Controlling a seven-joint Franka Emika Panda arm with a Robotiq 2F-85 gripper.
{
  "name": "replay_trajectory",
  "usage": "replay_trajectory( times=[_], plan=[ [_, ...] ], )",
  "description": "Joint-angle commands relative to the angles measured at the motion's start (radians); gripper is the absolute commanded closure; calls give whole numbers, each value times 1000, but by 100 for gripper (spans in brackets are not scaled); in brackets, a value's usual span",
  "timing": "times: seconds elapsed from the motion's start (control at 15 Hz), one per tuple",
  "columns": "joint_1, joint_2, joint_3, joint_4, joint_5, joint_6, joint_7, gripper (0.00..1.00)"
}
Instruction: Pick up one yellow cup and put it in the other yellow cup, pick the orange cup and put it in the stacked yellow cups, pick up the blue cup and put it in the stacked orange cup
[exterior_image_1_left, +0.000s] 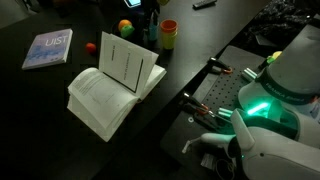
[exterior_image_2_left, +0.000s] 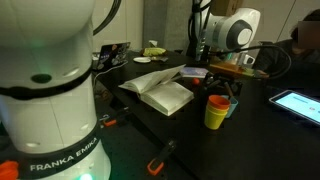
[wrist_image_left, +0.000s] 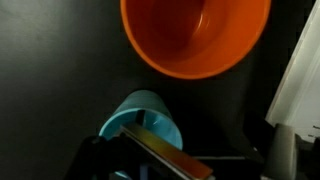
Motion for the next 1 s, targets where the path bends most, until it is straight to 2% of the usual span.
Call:
replay_trajectory(
  times=[0.0, 0.2, 0.27, 0.93],
  plan=[
    [-29, 37, 30, 43, -19, 17, -36, 0],
    [-32, 52, 37, 58, -31, 11, -48, 0],
    [-31, 55, 37, 62, -37, 12, -46, 21],
    [-29, 41, 29, 51, -83, 4, -37, 95]
  ],
)
